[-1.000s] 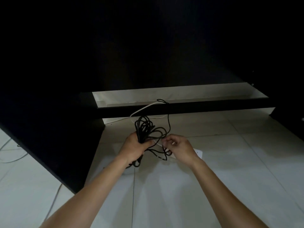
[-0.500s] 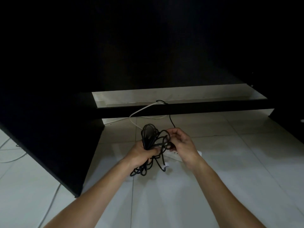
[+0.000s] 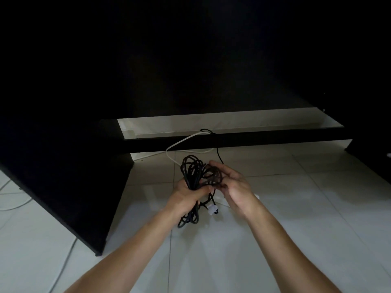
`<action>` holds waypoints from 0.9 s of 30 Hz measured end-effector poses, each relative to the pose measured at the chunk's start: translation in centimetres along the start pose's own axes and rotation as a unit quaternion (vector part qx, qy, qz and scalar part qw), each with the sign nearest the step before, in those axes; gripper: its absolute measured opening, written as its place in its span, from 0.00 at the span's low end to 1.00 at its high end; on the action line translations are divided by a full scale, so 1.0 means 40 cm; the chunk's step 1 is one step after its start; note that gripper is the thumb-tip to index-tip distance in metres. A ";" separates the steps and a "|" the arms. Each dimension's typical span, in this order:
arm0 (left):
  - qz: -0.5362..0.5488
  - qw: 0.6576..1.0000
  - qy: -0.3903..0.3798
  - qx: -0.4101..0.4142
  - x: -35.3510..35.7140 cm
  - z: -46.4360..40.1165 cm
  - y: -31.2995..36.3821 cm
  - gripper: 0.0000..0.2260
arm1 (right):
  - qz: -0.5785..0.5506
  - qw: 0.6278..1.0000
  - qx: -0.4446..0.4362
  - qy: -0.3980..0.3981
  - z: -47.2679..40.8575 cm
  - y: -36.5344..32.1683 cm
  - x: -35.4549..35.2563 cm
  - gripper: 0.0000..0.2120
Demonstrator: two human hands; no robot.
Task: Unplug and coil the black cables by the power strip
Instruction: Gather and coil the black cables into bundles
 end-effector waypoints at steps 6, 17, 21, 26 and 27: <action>0.011 1.000 0.006 -0.012 0.012 -0.001 0.001 0.05 | 0.095 0.995 -0.023 -0.010 -0.004 -0.002 0.006 0.23; 0.163 0.986 0.032 -0.011 -0.083 -0.049 0.061 0.03 | 0.479 0.863 -0.108 0.116 0.006 0.055 -0.071 0.15; 0.164 0.986 0.025 -0.019 -0.074 -0.039 0.042 0.04 | 0.353 0.919 -0.105 0.141 0.012 0.027 -0.026 0.18; 0.217 0.976 0.022 -0.028 -0.061 -0.036 0.052 0.04 | 0.112 0.962 -0.061 0.240 0.025 0.010 0.012 0.22; 0.231 0.972 0.022 -0.028 -0.062 -0.037 0.058 0.04 | 0.079 0.961 -0.054 0.259 0.025 0.015 0.009 0.24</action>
Point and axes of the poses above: each hand's wrist, its own z-axis away from the middle knuckle, its own x-axis out of the palm, y = z × x, the point moved 1 cm from there along -z, towards the middle knuckle, and after that the axes turned 9 degrees about z, right-handed, at the moved point
